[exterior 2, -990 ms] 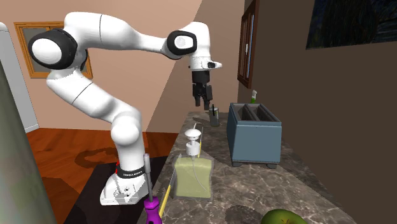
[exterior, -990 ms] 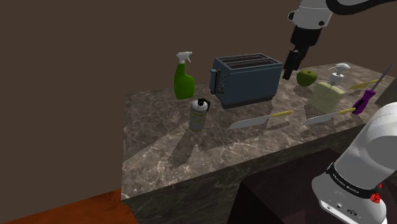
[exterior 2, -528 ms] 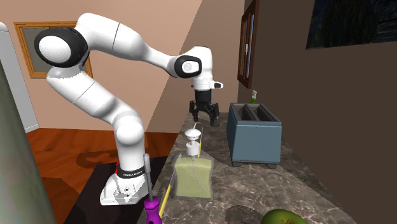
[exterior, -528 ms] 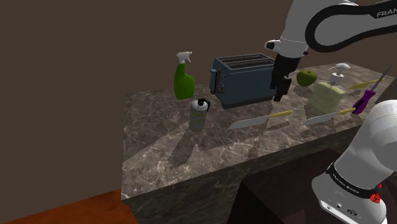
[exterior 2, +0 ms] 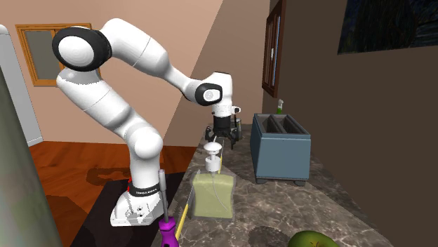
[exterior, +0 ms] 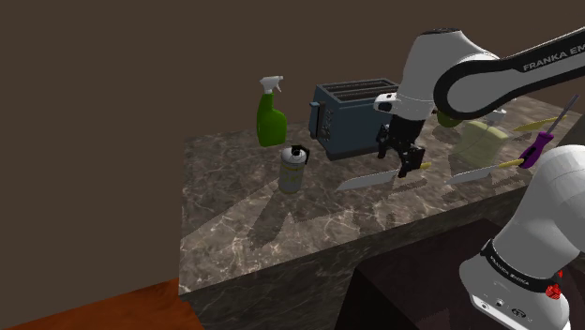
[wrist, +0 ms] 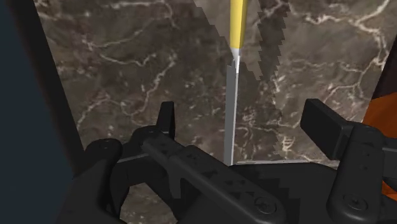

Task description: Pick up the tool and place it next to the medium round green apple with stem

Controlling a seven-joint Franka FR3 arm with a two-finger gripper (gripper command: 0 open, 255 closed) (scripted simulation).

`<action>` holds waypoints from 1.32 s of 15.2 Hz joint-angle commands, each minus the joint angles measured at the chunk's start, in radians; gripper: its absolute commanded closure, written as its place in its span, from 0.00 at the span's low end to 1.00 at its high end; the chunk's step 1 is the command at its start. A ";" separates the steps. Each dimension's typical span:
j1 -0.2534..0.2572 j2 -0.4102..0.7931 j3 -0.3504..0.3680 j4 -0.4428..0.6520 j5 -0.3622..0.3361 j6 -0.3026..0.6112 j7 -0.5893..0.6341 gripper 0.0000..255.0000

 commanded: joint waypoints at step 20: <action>0.006 0.072 -0.017 -0.053 -0.007 0.125 -0.013 1.00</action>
